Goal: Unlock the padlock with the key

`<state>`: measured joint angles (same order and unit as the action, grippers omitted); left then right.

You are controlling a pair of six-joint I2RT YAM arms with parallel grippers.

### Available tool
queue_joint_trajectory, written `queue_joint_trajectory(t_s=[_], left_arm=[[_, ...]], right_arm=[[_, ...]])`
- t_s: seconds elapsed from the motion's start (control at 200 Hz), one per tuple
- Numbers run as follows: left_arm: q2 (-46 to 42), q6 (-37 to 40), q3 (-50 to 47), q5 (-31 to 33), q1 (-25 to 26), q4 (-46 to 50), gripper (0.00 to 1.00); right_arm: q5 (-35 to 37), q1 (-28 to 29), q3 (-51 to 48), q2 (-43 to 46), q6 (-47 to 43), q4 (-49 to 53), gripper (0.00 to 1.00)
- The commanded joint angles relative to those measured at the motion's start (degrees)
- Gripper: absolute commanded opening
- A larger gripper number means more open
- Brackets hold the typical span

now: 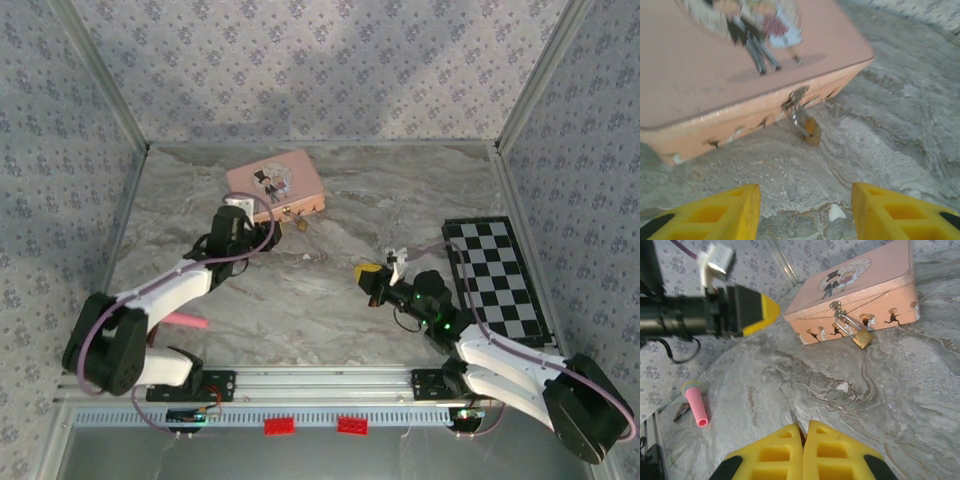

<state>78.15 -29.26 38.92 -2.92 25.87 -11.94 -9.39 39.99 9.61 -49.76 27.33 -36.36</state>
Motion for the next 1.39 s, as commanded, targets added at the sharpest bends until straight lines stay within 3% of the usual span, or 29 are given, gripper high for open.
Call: queue_joint_trajectory(t_s=[0.0, 0.175, 0.565, 0.755, 1.389], left_arm=[[5.4, -10.1, 1.02, 0.22, 0.36, -8.54, 0.51], [13.51, -15.85, 1.07, 0.55, 1.97, -19.35, 0.51], [25.99, -21.63, 3.37, 11.31, 7.89, -32.0, 0.51], [30.05, -25.03, 4.86, 15.81, 8.58, -33.3, 0.5], [36.45, -29.28, 15.42, 11.6, 7.41, -23.64, 0.43]], right_arm=[[2.39, 0.31, -0.97, 2.38, 1.39, 1.12, 0.0], [3.33, 0.24, -2.51, 4.82, 1.26, 1.81, 0.0], [0.57, -0.37, -2.04, 11.58, -1.21, 13.86, 0.0], [0.63, -1.56, -1.68, 13.8, -4.31, 15.99, 0.0], [-0.99, -2.38, -2.5, 16.43, -3.51, 15.76, 0.0]])
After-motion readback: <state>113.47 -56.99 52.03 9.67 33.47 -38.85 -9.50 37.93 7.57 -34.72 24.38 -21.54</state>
